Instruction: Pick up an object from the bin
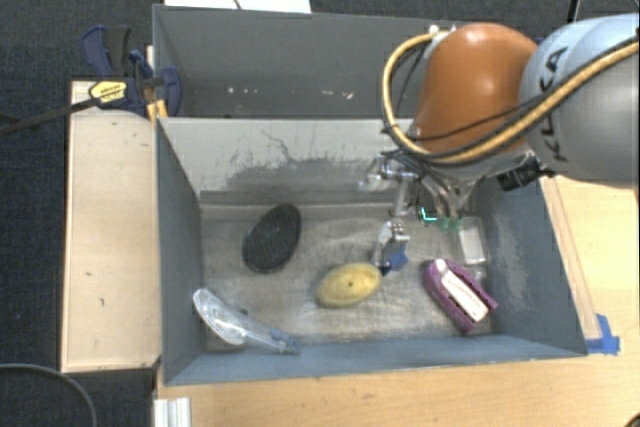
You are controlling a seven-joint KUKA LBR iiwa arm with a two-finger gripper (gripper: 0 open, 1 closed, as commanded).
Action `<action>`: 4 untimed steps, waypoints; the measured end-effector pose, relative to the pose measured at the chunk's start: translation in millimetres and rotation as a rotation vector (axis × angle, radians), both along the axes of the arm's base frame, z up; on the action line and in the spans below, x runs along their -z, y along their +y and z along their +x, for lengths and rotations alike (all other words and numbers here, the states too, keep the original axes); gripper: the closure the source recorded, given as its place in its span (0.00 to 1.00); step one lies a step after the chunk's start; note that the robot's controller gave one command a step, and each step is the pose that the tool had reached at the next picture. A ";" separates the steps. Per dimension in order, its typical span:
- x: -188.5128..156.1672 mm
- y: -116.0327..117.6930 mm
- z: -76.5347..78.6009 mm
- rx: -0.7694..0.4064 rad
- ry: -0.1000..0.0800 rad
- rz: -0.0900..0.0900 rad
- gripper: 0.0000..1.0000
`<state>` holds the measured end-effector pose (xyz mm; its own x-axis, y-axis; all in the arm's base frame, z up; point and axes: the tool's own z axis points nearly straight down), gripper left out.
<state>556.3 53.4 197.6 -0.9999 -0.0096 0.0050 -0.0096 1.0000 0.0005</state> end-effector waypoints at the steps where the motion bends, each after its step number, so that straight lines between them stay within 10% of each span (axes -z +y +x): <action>1: 122.0 14.7 -2.0 -0.006 -0.011 0.001 0.00; 2: 119.4 15.1 -2.2 -0.004 -0.009 0.002 1.00; 3: -3.5 30.6 0.3 -0.036 -0.016 0.002 1.00; 4: 14.1 40.2 1.3 -0.407 -0.004 0.001 1.00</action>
Offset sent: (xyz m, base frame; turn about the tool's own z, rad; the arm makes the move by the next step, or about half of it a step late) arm -0.0043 0.0145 -0.1233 0.0020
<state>557.6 93.6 183.5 -0.9143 -0.4050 0.0005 -0.4050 0.9143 0.0008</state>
